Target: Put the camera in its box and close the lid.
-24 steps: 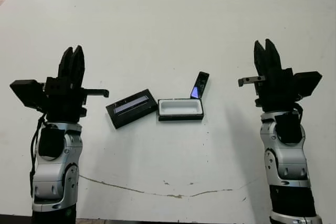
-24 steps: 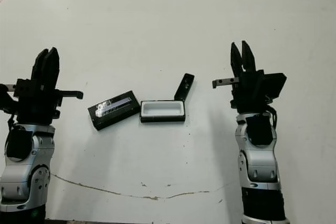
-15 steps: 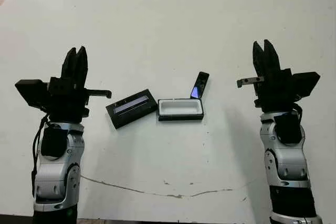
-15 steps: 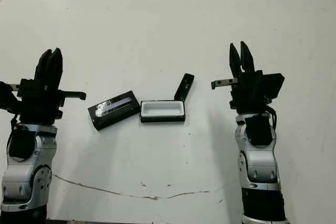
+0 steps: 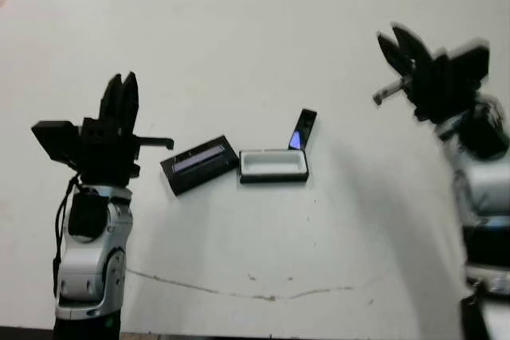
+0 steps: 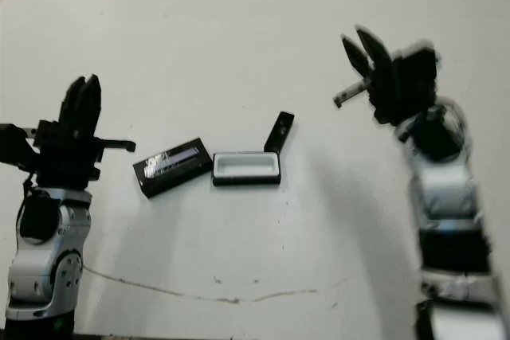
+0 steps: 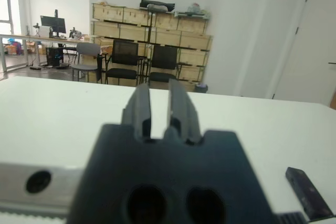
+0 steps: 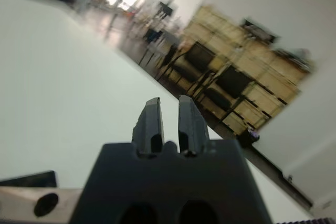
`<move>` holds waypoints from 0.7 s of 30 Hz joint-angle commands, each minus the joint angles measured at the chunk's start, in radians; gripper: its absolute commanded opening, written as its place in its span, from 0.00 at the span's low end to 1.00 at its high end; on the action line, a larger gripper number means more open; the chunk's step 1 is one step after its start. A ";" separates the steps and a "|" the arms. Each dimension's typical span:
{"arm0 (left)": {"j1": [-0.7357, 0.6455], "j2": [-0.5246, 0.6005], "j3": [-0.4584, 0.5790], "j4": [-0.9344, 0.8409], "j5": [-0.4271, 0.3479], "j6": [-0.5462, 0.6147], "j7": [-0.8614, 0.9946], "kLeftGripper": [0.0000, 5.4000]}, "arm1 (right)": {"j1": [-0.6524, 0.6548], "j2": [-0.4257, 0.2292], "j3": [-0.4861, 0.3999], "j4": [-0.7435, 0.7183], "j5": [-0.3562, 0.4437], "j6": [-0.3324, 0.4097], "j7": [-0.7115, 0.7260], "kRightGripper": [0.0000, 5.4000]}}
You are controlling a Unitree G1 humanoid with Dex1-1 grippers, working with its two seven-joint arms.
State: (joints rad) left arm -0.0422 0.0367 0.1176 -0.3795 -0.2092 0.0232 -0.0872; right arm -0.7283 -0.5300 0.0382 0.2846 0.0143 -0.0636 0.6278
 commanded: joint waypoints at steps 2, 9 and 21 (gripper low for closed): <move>0.014 0.002 -0.009 0.009 0.024 -0.007 0.012 0.01 | -0.195 -0.013 0.128 0.261 -0.107 -0.070 0.140 0.00; 0.022 0.003 -0.013 0.012 0.034 -0.020 0.014 0.01 | -0.358 0.067 0.239 0.487 -0.214 -0.064 0.196 0.00; 0.028 0.001 -0.023 0.020 0.039 -0.029 0.015 0.01 | -0.470 0.198 0.384 0.680 -0.369 -0.033 0.268 0.00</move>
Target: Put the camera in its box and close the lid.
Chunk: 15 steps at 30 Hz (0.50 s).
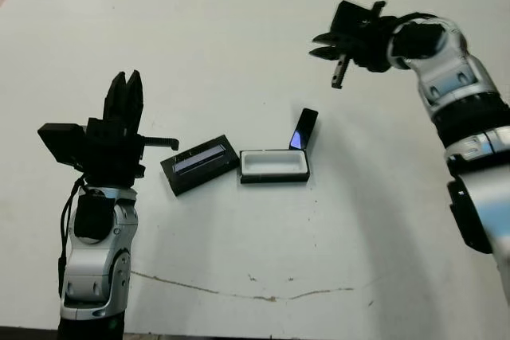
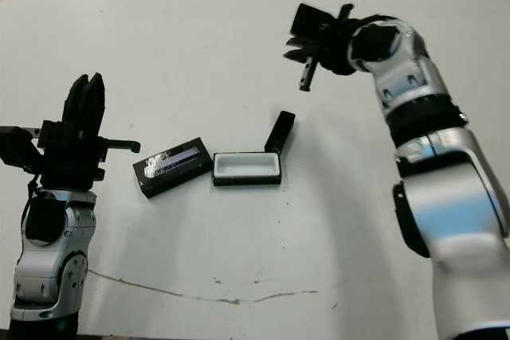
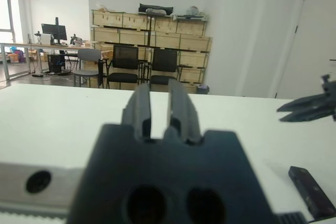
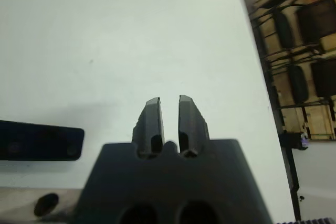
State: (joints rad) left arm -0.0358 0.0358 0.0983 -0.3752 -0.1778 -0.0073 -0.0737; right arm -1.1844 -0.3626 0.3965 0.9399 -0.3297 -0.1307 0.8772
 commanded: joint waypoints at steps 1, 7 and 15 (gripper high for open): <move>0.024 0.002 -0.007 0.015 0.016 -0.003 0.003 0.01 | -0.017 0.043 0.033 0.031 -0.033 0.051 0.024 0.00; 0.039 -0.007 -0.022 0.009 0.034 -0.011 0.013 0.01 | 0.004 0.090 0.087 0.040 -0.094 0.076 0.024 0.00; 0.065 -0.014 -0.030 0.004 0.039 -0.029 0.023 0.01 | 0.051 0.099 0.092 0.017 -0.094 0.093 0.058 0.00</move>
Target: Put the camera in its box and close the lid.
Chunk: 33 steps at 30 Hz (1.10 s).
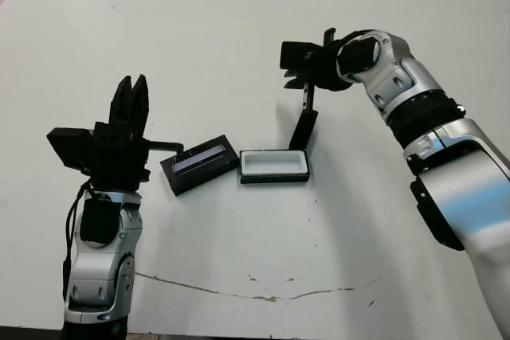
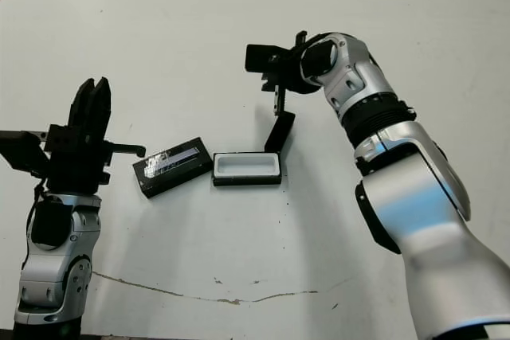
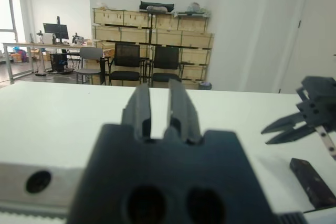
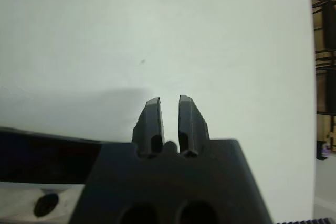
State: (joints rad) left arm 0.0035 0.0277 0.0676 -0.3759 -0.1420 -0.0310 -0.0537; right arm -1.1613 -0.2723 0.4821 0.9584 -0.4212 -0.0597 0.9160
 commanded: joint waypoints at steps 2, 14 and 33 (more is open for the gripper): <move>0.032 -0.006 0.001 0.005 -0.003 -0.009 0.002 0.01 | 0.036 0.013 0.009 -0.006 -0.004 0.029 0.023 0.00; 0.049 -0.006 -0.004 0.015 0.010 -0.033 0.009 0.01 | 0.072 0.017 0.031 -0.016 -0.016 0.027 0.062 0.00; 0.039 -0.007 -0.006 0.016 0.019 -0.031 0.025 0.01 | 0.127 -0.114 -0.006 -0.093 0.034 -0.031 0.175 0.00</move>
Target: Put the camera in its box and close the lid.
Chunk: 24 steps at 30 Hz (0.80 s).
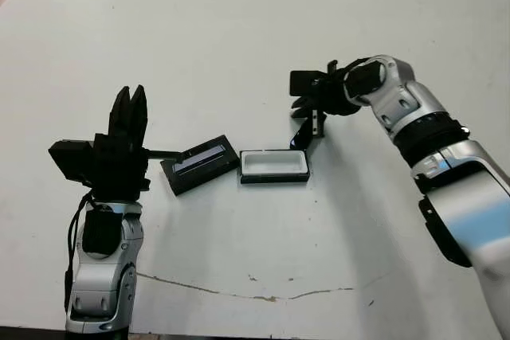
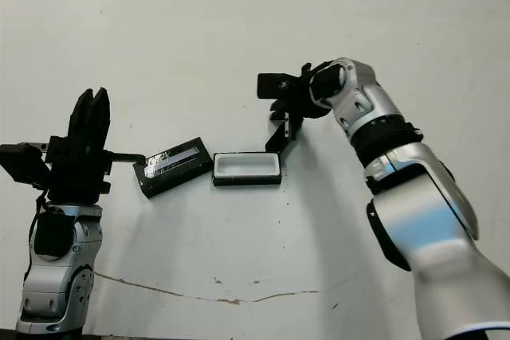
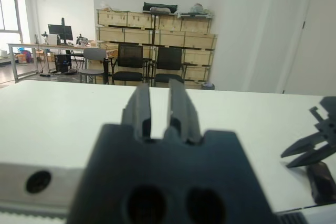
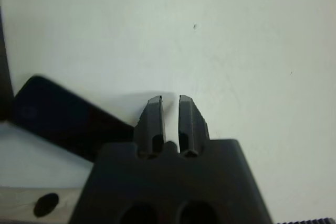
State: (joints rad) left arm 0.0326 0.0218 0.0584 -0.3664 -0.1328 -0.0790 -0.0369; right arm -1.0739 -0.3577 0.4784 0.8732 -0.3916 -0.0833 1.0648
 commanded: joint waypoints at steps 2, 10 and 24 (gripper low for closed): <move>0.008 0.002 0.005 0.007 0.009 0.015 0.007 0.01 | 0.049 -0.047 -0.010 -0.017 0.014 0.003 0.046 0.00; 0.003 0.003 0.009 0.004 -0.008 0.026 0.002 0.01 | 0.107 -0.113 -0.033 -0.069 0.055 -0.055 0.090 0.00; -0.013 0.011 0.019 0.011 -0.015 0.041 -0.001 0.01 | 0.242 -0.197 -0.047 -0.262 0.114 -0.056 0.157 0.00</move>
State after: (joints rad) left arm 0.0138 0.0236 0.0714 -0.3692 -0.1504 -0.0592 -0.0358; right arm -0.8770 -0.5398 0.4166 0.6217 -0.2712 -0.1446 1.1992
